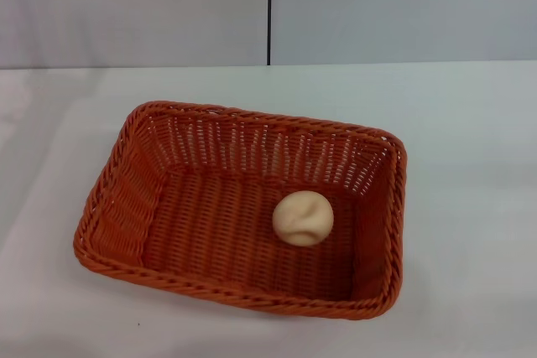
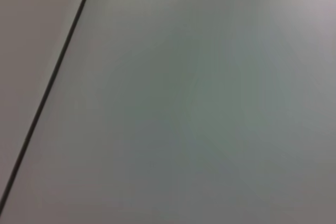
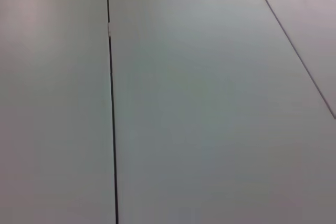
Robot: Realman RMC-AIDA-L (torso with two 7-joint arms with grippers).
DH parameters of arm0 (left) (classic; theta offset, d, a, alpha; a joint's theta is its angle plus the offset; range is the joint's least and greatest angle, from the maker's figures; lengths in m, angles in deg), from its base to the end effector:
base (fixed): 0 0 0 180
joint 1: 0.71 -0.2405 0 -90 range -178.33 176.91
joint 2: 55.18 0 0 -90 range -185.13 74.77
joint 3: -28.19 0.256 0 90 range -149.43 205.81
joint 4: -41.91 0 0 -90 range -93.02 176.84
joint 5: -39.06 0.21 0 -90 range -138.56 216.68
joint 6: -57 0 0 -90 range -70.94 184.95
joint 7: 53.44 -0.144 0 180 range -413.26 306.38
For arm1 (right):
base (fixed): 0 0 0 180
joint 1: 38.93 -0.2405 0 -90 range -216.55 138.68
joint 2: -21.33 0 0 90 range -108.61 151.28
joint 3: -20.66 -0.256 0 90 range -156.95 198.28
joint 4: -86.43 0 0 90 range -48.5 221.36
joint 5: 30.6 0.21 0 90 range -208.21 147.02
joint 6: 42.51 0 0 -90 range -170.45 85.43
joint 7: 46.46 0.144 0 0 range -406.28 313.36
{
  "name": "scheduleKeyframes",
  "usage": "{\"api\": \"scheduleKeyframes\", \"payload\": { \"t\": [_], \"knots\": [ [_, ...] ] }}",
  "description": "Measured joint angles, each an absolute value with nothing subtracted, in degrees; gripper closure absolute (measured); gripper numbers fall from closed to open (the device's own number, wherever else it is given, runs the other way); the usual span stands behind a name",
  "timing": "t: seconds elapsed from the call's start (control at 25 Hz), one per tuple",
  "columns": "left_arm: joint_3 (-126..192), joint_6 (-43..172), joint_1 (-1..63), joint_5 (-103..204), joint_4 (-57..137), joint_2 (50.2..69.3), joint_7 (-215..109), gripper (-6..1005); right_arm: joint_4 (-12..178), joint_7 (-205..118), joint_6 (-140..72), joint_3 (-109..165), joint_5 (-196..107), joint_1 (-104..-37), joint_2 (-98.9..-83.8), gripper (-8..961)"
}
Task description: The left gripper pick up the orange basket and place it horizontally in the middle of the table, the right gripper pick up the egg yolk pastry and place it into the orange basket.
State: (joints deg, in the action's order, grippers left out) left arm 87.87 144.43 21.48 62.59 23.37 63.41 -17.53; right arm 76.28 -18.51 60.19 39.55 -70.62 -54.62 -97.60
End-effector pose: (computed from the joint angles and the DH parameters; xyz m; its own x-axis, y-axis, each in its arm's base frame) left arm -0.2881 0.3296 0.0823 0.3926 -0.4489 0.8028 0.7578 -0.3367 -0.5589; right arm 0.3594 0.2359 0.1290 0.5412 0.6280 -0.5591 -0.7846 0.1381 -0.6044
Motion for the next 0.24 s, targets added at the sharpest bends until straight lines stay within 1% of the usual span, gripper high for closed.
{"api": "scheduleKeyframes", "payload": {
  "t": [0.24],
  "knots": [
    [87.8,144.0,22.4,62.3,24.3,63.4,-18.0,258,76.8,-19.8,60.1,37.8,-70.1,-55.8,-97.69,269]
  ]
}}
